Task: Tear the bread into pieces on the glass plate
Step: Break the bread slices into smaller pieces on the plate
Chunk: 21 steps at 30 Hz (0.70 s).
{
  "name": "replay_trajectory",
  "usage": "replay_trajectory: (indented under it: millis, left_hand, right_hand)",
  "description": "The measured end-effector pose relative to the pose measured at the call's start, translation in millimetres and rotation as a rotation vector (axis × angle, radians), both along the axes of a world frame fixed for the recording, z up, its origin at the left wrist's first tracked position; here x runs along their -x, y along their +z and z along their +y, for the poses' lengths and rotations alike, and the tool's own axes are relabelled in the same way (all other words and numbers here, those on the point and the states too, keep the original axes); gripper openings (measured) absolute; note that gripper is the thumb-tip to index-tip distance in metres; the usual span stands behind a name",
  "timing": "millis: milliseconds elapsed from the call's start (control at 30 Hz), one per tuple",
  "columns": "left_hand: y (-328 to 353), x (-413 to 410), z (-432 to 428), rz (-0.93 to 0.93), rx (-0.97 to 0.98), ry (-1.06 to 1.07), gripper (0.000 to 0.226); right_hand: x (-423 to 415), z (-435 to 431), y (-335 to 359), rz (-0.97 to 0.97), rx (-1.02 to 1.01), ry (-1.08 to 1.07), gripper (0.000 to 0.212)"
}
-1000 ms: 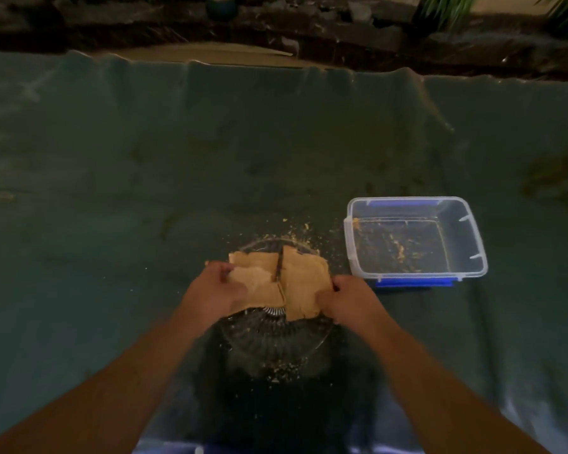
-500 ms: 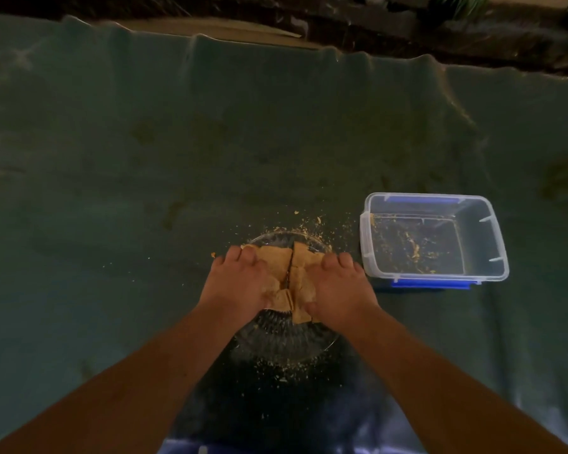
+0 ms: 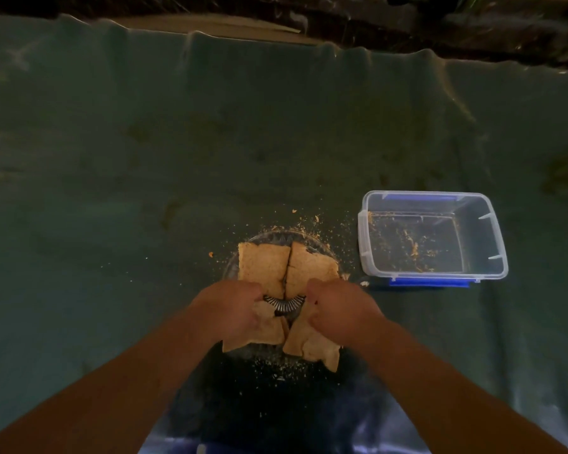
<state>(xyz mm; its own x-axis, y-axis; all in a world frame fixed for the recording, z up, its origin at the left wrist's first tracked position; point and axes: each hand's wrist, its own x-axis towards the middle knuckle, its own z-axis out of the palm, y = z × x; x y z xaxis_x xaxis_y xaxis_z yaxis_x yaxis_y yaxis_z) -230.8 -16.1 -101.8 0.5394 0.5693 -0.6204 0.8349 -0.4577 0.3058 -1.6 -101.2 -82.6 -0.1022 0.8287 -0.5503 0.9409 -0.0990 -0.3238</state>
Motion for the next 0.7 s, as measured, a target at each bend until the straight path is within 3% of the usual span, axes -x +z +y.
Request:
replay_trajectory:
  millis: [67,167,333,467,700]
  left_hand:
    - [-1,1,-5,-0.052,-0.205,-0.078,0.04]
    - [0,-4,-9,-0.173,-0.37,-0.083,0.044]
    - [-2,-16,-13,-0.164,-0.321,-0.052,0.046]
    - [1,-23,-9,-0.168,-0.406,-0.027,0.045]
    - [-2,-12,-22,-0.239,-0.475,-0.01,0.038]
  right_hand:
    - [4,-9,-3,-0.087,-0.169,0.08,0.022]
    - [8,-12,-5,-0.039,-0.307,-0.03,0.03]
    - [17,-4,-15,-0.066,-0.26,-0.009,0.049]
    - [10,17,-22,-0.159,-0.289,0.085,0.056]
    - [13,-5,-10,-0.126,-0.394,0.054,0.037]
